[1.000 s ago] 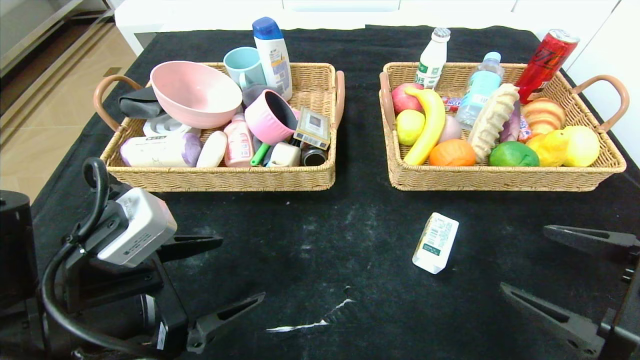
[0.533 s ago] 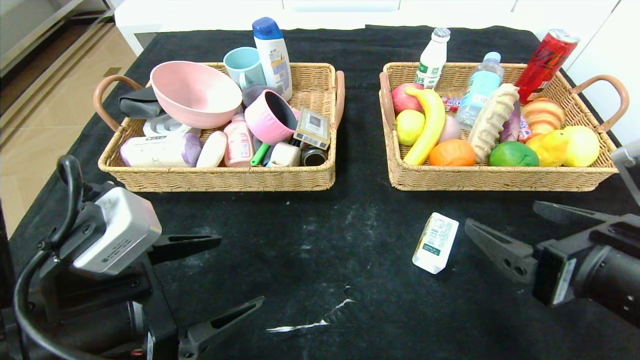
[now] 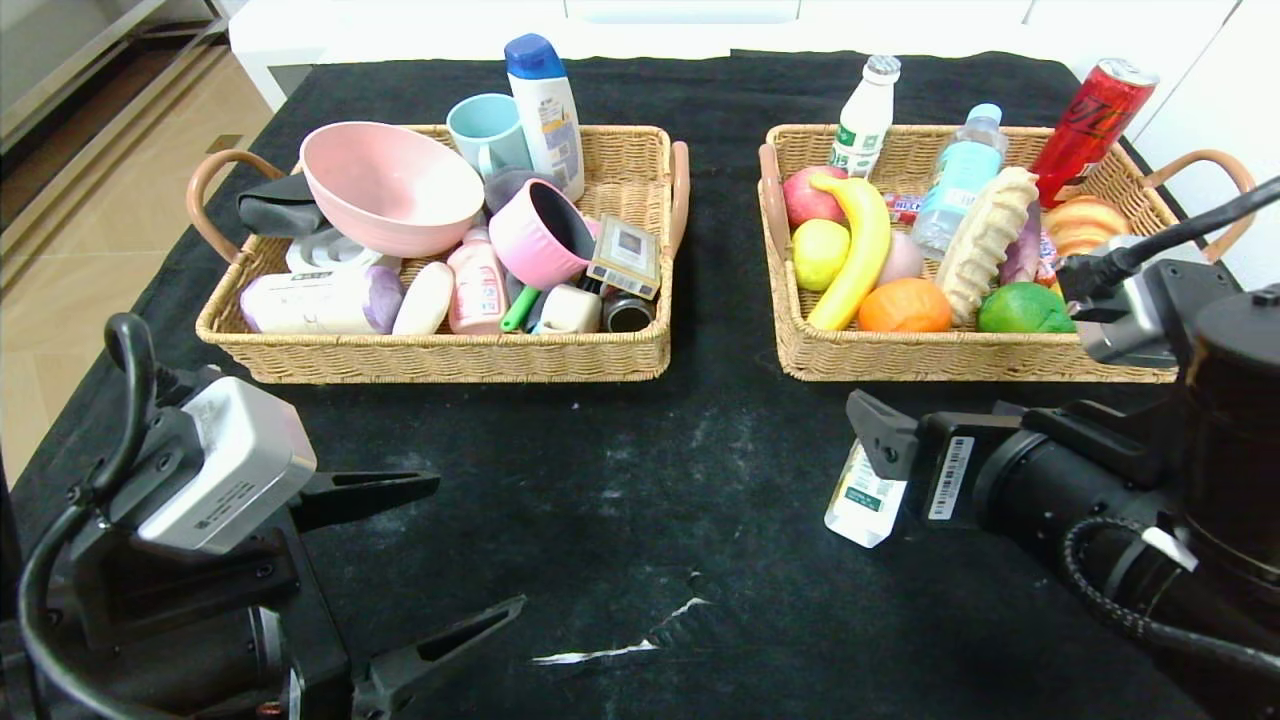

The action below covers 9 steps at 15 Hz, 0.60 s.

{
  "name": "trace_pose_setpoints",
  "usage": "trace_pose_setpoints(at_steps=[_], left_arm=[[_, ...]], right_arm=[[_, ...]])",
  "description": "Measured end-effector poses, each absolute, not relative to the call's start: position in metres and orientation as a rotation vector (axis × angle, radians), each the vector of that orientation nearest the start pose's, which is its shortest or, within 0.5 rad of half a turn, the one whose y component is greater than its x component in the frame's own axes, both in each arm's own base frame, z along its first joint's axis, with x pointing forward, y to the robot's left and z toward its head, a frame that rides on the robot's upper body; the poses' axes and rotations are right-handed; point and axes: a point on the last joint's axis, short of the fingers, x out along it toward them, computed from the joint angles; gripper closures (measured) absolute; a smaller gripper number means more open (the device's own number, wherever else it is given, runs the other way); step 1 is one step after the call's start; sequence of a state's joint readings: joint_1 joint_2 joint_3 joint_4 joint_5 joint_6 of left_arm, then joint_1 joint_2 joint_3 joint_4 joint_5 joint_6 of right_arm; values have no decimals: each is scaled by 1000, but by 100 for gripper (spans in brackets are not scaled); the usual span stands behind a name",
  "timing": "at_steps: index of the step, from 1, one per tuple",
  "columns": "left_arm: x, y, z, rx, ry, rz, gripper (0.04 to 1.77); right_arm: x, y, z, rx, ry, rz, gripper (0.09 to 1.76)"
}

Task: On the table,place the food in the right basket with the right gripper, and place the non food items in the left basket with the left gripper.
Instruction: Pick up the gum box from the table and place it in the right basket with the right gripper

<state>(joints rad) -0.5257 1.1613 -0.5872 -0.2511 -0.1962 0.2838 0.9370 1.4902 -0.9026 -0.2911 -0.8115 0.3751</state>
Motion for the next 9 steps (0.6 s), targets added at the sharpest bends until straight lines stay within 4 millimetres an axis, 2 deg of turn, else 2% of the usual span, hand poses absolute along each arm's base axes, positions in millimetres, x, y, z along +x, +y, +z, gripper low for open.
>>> trace_pose_setpoints(at_steps=[6,9], left_arm=[[139,-86,210,327,223,-762,9],[137,-85,211,326,216,-763,9]], right_arm=[[177,193,225,65,280,30,14],[189,187,226,35,345,5,14]])
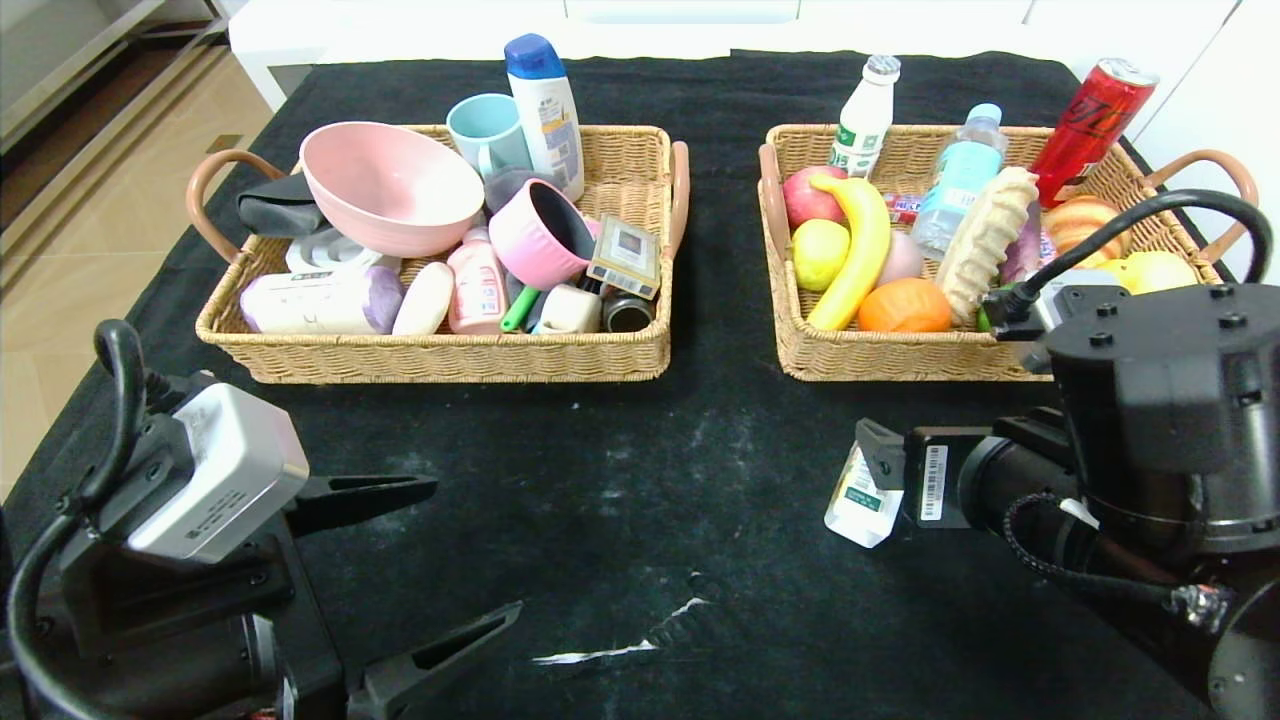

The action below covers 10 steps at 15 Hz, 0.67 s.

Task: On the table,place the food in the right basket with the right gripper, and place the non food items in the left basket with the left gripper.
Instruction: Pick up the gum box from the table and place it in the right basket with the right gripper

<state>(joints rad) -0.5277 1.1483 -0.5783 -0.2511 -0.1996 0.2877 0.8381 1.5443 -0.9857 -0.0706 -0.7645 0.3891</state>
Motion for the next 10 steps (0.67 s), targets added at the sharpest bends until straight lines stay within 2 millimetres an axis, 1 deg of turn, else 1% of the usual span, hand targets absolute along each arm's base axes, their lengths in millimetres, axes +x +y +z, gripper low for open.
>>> trace_pose_setpoints(at_steps=[2,6,10], left_arm=[[136,-85,211,326,212,-763,9],[136,-84,211,325,210,-763,9],[136,-85,210,327,215,-765,9]], right_arm=[[193,187,229,48,397,-12,14],[200,193,236,153,529,-5,14],[213,196,244,231,640,-29,14]])
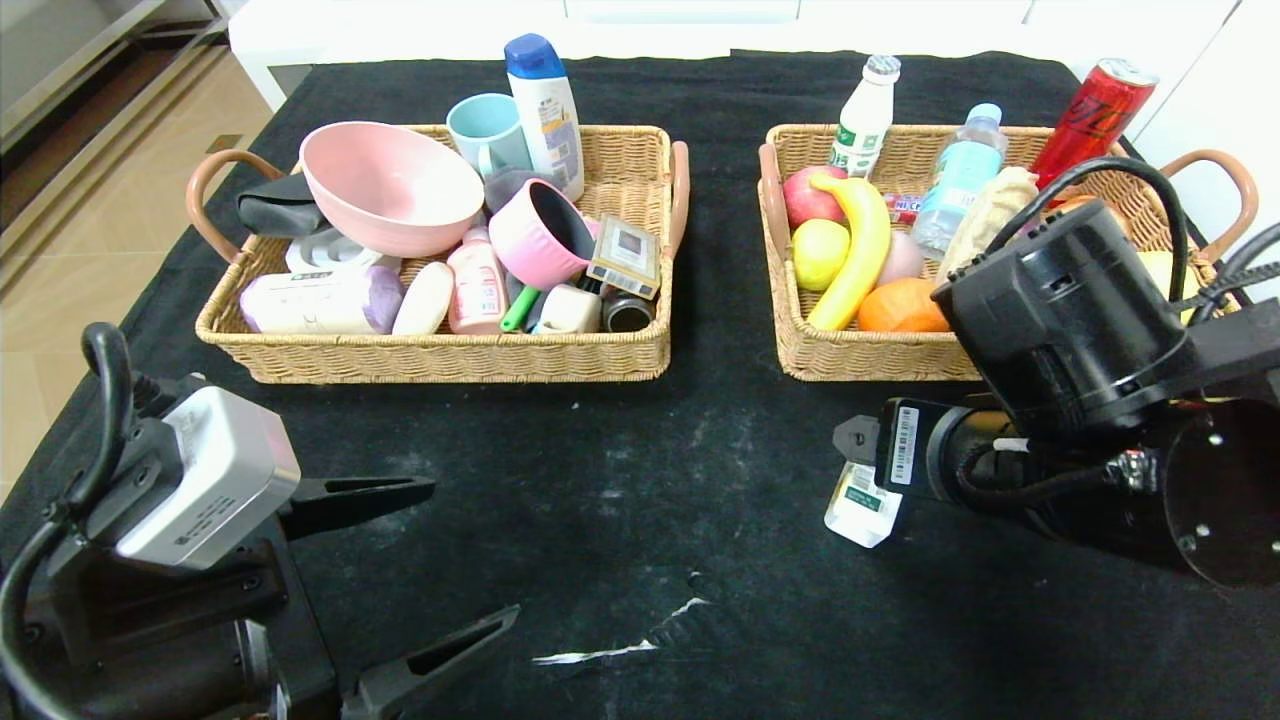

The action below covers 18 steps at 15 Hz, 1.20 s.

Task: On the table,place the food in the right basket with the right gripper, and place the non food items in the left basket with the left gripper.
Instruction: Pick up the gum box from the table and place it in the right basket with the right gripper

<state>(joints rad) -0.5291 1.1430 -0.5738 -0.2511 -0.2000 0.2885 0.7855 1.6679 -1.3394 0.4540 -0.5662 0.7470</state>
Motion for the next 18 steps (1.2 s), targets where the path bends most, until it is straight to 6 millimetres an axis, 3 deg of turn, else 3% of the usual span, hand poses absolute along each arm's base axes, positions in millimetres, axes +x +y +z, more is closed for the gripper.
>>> trace_pose_setpoints(at_steps=[6,17,18], left_arm=[[136,-85,210,327,218,-765,9],[137,-85,207,333,226,-767,9],[137,-85,207,332,226,-767,9]], right_arm=[[226,205,242,285,772,-40,14],[248,206,222,292,827,-89,14],[249,206,222,293,829,-90,32]])
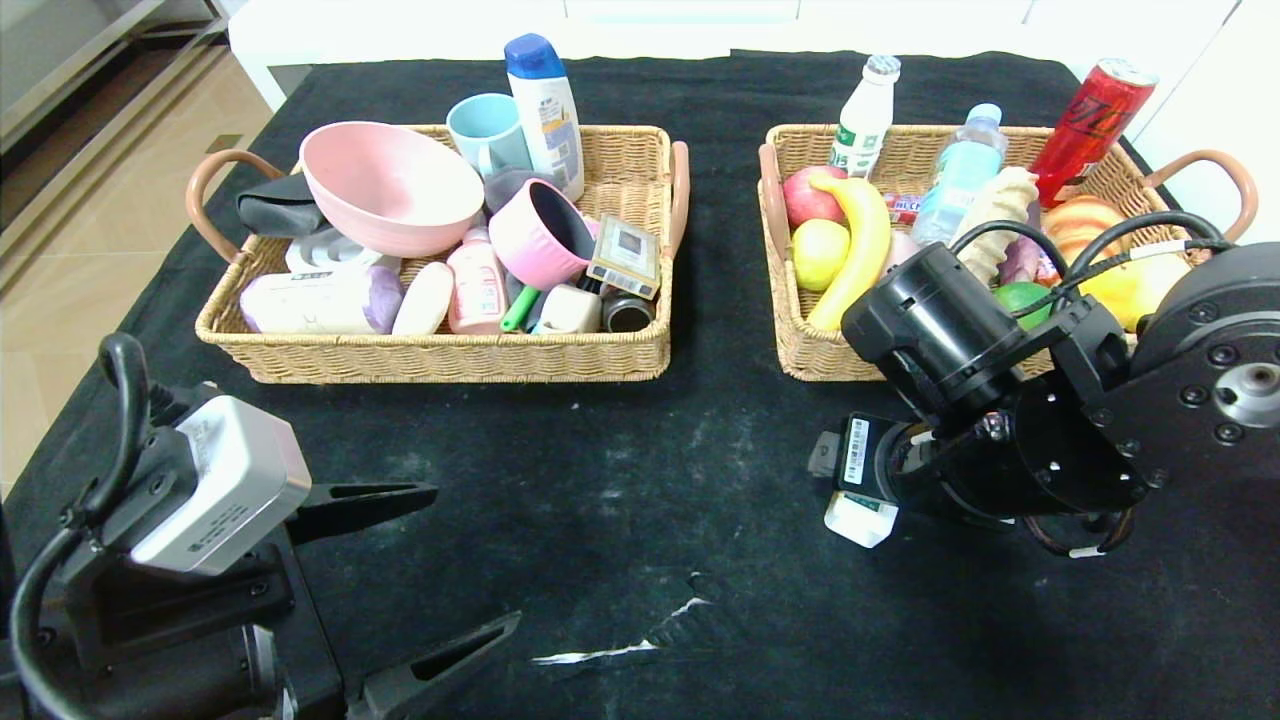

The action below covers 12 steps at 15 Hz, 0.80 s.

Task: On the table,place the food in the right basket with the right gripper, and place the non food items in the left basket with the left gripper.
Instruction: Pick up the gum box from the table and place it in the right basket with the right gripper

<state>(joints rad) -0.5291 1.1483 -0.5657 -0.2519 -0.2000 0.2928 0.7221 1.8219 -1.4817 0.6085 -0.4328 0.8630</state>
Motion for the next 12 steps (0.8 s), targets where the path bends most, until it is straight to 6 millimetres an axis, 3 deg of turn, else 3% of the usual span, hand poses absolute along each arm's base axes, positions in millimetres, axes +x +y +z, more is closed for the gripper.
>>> trace_pose_setpoints(at_steps=[3,6,12], left_arm=[[137,-85,207,333,227,-766,9],[136,-85,207,337,225,-767,9],[136,-85,205,346,228,-769,9]], right_arm=[[249,207,221,296,839,-83,78],[250,207,219,301,846,-86,105],[251,207,216,308,851,-98,105]])
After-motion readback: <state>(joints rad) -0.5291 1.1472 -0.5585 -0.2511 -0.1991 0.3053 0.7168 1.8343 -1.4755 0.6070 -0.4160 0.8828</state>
